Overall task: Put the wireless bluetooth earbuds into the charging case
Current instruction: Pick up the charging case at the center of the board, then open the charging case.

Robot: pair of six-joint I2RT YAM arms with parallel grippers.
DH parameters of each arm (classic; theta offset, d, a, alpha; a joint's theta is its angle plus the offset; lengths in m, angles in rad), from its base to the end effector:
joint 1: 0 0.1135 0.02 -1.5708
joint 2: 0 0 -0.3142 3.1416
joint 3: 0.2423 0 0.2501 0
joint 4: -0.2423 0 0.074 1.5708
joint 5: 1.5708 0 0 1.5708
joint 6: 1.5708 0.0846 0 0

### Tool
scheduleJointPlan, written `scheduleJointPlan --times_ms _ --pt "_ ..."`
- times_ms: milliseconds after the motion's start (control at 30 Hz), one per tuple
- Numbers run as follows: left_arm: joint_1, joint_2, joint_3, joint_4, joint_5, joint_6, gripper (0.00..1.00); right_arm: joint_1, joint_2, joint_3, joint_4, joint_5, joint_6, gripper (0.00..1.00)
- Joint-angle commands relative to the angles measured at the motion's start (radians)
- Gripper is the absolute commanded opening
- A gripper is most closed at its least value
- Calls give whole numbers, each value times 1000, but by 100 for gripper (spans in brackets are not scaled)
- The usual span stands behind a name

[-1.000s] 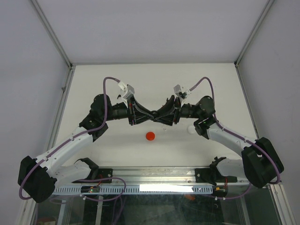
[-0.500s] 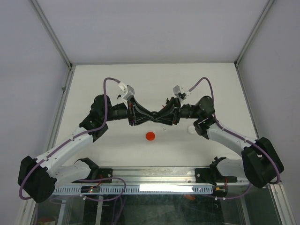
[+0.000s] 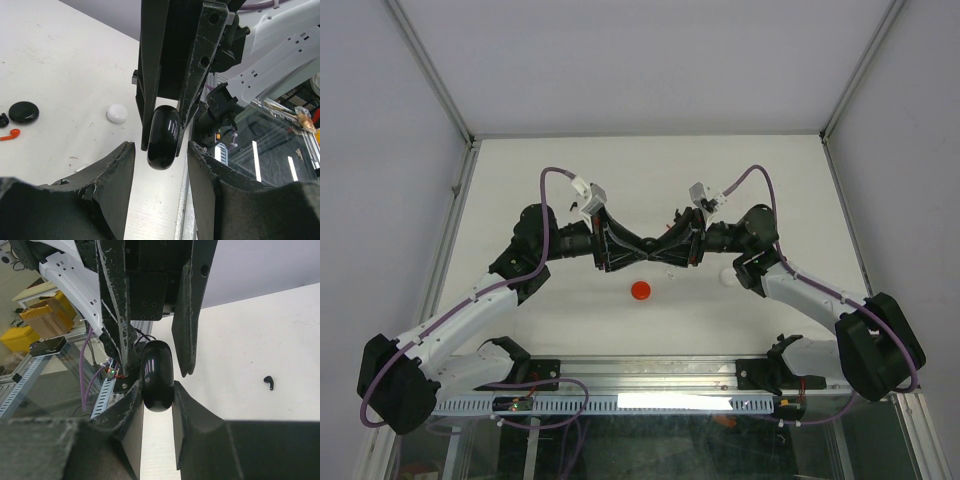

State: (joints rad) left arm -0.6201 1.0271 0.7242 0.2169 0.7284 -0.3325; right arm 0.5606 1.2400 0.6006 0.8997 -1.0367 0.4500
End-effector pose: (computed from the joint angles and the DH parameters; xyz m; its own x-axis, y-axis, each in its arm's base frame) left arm 0.1656 -0.1875 0.3555 -0.3838 -0.0252 -0.9231 0.8973 0.2260 -0.3792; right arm 0.1829 0.2008 0.3441 -0.2279 0.1184 -0.9665 -0.9728 -0.0695 0.2208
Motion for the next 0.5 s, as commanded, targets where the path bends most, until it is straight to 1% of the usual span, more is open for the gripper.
scheduleJointPlan --times_ms 0,467 --pt "3 -1 13 37 -52 -26 47 6 -4 21 41 -23 -22 0" --pt "2 3 30 27 -150 -102 46 17 -22 -7 39 -44 -121 0"
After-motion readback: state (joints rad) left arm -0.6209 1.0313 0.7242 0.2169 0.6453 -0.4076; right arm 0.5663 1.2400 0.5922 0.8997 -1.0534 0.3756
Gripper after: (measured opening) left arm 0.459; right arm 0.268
